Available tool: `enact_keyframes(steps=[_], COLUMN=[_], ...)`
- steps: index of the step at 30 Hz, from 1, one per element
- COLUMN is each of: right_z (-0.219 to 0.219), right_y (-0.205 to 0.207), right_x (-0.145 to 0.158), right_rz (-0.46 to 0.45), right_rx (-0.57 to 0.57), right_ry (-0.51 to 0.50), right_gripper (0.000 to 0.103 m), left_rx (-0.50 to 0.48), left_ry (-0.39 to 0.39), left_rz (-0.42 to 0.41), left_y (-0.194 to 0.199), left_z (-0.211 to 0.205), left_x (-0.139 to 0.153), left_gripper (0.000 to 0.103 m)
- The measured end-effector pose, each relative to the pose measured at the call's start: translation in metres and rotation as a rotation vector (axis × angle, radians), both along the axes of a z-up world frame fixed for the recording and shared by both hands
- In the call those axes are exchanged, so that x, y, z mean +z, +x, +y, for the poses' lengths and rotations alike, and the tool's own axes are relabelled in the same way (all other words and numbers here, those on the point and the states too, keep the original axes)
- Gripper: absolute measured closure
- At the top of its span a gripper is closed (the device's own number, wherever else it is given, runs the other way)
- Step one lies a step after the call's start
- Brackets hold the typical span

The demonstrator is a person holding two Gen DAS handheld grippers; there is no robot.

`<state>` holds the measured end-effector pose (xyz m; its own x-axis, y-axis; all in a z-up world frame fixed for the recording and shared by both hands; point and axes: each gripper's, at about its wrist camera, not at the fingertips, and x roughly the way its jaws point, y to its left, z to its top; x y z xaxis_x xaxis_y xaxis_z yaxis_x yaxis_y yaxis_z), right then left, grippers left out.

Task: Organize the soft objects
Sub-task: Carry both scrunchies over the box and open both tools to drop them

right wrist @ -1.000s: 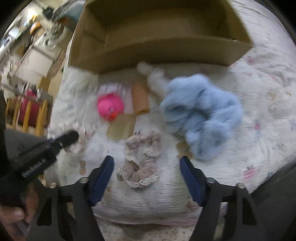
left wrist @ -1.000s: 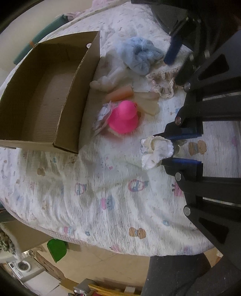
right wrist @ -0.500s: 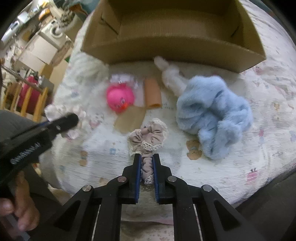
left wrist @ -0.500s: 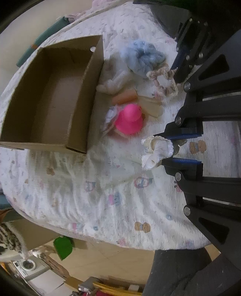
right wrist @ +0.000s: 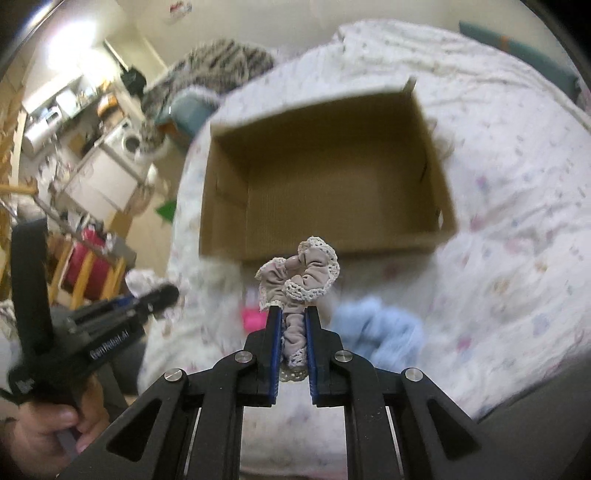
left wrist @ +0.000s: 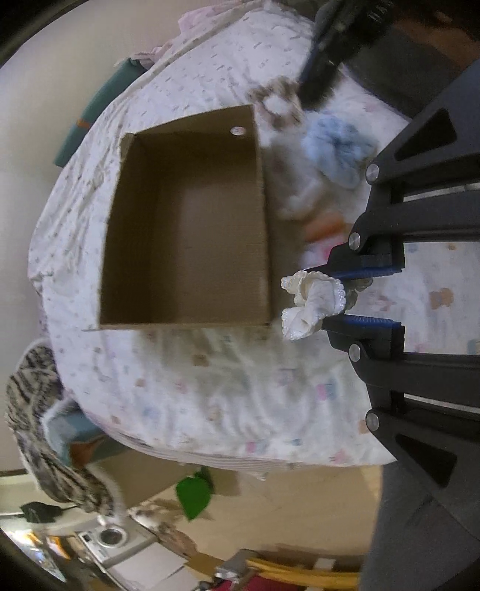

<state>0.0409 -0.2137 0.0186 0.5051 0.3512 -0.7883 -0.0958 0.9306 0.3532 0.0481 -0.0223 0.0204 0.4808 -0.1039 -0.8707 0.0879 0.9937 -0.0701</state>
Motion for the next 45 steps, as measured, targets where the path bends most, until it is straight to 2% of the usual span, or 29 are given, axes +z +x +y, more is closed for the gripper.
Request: enact_keyframes(steps=[7,13,18,23,28,45], right_z=[-0.027,-0.044,-0.042,-0.044,-0.04,-0.029], right_y=[0.034,0.059,0.077,0.087,0.093,0.105], right_x=[0.027,0.026,0.006,-0.021,-0.038,-0.065], right_rz=[-0.079,-0.097,-0.094,-0.043,-0.009,0.086], right_rx=[-0.081,-0.1,-0.105,-0.126,-0.123,-0.088], right_ry=[-0.011,0.001,-0.027,-0.031,-0.041,-0.076], right_gripper=[0.09,0.09,0.09,0.09,0.09,0.089], left_rx=[-0.023,-0.028,-0.04,-0.033,-0.061,-0.06], left_ry=[0.02,0.017,0.018,0.036,0.014,0.004], left_rz=[-0.059,-0.081,-0.092,-0.064,-0.062,-0.082], left_y=[0.04,0.071,0.09,0.099,0.102,0.099], left_z=[-0.011,-0.019,-0.026,-0.028,-0.032,-0.032], left_x=[0.019,0.022,0.008,-0.019,-0.036,-0.049], left_gripper=[0.088,0.088,0.088,0.088,0.088,0.087])
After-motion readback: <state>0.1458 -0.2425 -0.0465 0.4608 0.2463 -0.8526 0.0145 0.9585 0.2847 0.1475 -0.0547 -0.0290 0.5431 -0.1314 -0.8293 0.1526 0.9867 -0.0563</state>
